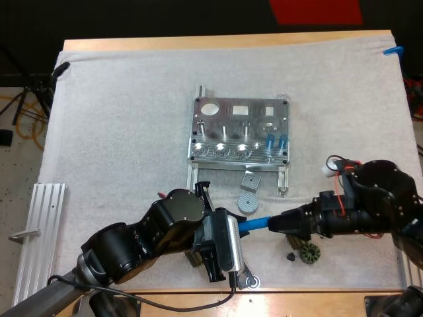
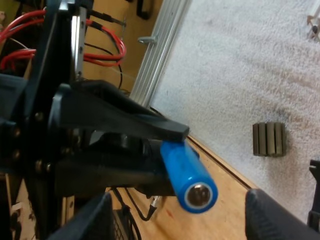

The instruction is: Load cells from right to left

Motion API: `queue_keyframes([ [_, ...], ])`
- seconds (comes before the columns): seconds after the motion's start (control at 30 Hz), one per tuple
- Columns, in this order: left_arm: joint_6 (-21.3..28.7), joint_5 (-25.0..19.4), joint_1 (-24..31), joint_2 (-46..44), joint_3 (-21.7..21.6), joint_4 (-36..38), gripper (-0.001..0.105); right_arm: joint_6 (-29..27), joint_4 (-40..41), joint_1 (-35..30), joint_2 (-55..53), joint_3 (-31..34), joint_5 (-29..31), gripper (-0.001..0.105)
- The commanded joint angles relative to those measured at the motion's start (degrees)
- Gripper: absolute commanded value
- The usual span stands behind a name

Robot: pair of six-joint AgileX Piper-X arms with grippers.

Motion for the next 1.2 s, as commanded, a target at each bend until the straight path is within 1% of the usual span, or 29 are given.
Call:
queue_keyframes([
  [0.0,0.0,0.17,-0.17,-0.28,-0.24,-0.97,0.0,-0.15,-0.96,-0.25,0.45,-0.05,-1.05,0.056],
  [0.3,0.0,0.17,-0.17,-0.28,-0.24,-1.08,0.0,-0.29,-3.63,-0.25,4.26,-0.05,-1.67,0.056],
  [0.47,0.0,-0.04,-0.17,-0.28,-0.24,-1.08,0.0,0.6,-3.92,-0.25,5.19,-0.05,-2.01,0.056],
  [0.7,0.0,-1.54,-0.17,-0.28,-0.24,-1.7,0.0,0.9,-3.92,-0.25,5.2,-0.05,-2.66,0.056],
  [0.9,0.0,-1.69,-0.17,-0.28,-0.24,-4.58,0.0,1.43,-3.92,-0.25,5.2,-0.05,-3.0,0.051],
  [1.07,0.0,-1.69,-0.17,-0.28,-0.24,-4.18,0.0,1.43,-3.92,-0.25,5.2,-0.05,-3.0,0.049],
  [1.17,0.0,-1.69,-0.17,-0.28,-0.24,-4.13,0.0,1.43,-3.92,-0.25,5.2,-0.05,-3.0,0.039],
])
